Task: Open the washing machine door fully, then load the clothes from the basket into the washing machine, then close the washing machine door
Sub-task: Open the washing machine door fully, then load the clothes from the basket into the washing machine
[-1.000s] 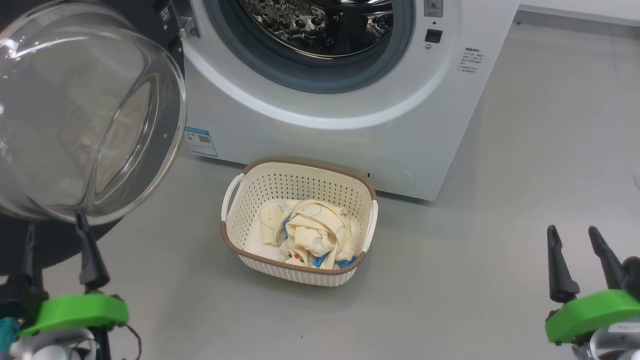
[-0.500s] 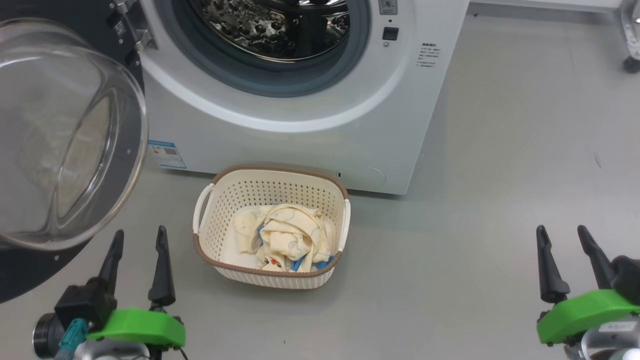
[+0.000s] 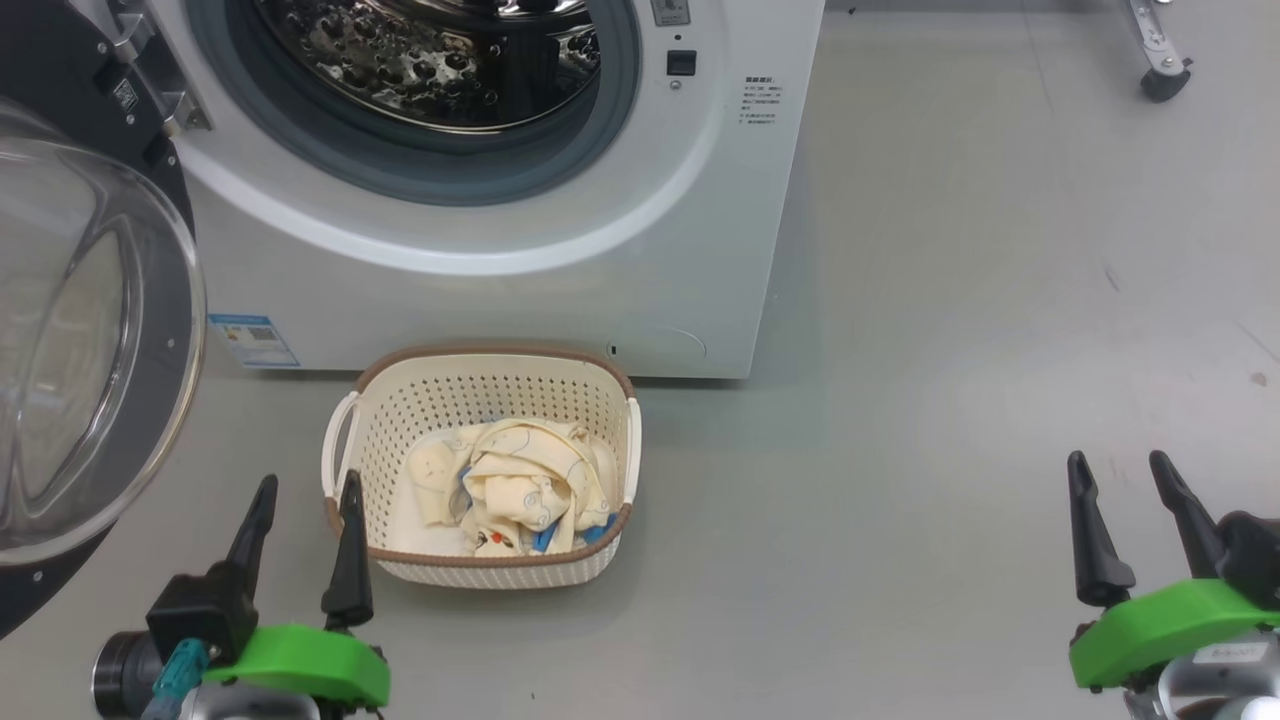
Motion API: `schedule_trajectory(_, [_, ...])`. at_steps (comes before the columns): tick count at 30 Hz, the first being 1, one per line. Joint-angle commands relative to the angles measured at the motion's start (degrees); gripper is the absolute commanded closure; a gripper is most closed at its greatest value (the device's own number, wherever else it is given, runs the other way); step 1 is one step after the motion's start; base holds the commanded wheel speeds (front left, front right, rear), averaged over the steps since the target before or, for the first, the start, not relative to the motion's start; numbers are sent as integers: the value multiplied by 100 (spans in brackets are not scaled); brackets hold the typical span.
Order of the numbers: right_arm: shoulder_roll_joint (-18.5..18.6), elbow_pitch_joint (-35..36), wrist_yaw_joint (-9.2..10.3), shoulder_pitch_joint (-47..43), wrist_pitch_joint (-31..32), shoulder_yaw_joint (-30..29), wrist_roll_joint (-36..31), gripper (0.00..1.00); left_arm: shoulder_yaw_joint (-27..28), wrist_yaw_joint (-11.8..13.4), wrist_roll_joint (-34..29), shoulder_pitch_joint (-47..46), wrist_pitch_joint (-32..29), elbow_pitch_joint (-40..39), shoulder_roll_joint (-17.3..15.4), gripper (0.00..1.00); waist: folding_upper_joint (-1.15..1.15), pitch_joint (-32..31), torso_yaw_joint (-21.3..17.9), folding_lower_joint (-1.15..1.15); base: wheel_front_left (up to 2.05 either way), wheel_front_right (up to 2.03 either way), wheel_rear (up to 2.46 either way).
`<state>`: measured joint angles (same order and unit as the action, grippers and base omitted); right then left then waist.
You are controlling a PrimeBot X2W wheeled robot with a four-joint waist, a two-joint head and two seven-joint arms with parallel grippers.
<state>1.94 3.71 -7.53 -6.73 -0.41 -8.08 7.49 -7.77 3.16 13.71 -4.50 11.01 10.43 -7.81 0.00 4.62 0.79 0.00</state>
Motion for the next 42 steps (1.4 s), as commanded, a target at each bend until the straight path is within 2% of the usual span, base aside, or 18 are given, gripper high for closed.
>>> schedule_trajectory(1, [94, 206, 4, 188, -18, 98, -20, 0, 182, 17, -22, -305, 43, -153, -64, 0, 0, 4, -26, 0, 0, 0, 0])
schedule_trajectory(42, [94, 210, 4, 133, 5, 115, 11, 0, -84, 63, 35, -352, 186, -54, -151, 0, 0, -72, -52, 0, 6, -6, 0])
